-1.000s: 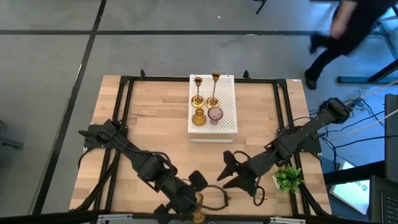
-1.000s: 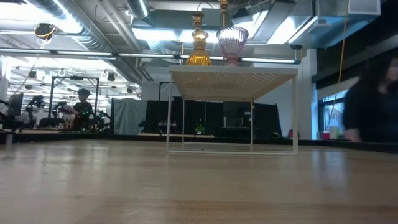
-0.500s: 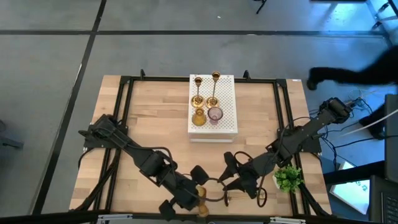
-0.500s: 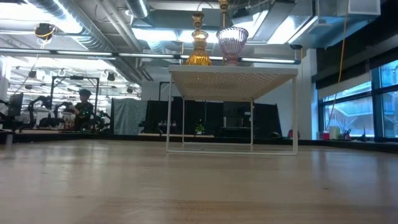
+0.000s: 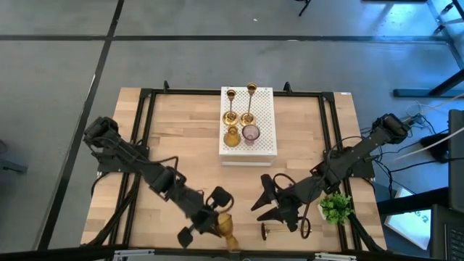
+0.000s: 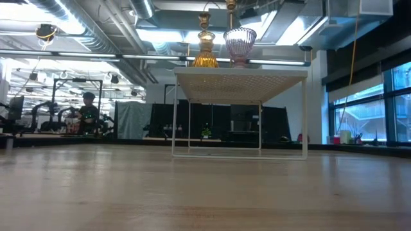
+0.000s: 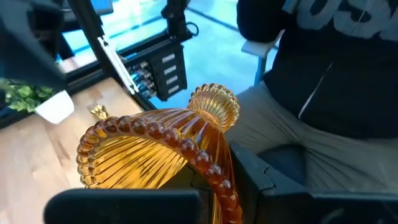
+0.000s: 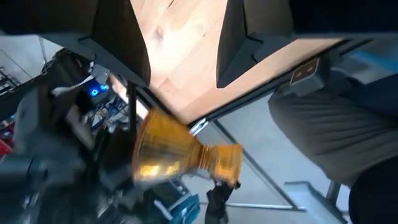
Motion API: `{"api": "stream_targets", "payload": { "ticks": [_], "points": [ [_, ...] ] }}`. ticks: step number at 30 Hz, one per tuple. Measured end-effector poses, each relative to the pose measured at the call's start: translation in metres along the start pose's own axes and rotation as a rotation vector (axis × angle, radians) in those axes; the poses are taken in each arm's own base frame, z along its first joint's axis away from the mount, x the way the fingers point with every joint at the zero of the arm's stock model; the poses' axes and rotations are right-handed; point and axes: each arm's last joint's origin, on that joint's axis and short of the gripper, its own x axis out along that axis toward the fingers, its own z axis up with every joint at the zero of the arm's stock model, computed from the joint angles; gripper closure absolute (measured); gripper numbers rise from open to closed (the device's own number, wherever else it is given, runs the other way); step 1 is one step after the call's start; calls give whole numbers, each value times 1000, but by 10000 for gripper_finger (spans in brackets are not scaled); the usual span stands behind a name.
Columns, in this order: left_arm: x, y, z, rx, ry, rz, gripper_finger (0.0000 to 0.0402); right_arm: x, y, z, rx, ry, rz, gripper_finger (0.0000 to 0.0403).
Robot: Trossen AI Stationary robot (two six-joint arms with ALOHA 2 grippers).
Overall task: Pick & Place candle stick holders
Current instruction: Put the yellow glass candlestick holder
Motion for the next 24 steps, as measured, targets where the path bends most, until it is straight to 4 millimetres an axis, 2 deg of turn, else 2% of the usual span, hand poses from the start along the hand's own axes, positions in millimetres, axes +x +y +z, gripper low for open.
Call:
{"api": "stream_targets", "payload": {
  "ticks": [5,11,19,24],
  "points": [
    [4,21,-16,11,-61,-65,380,0,-1,2,-17,-20,2,217],
    [7,37,-19,69,-109,-97,380,1,-6,-2,-6,-34,34,217],
    [8,38,-19,105,-124,-104,380,22,-10,-20,27,9,26,217],
    [16,34,-23,104,-107,-119,380,25,-15,-20,88,-11,-2,213]
  ]
}}
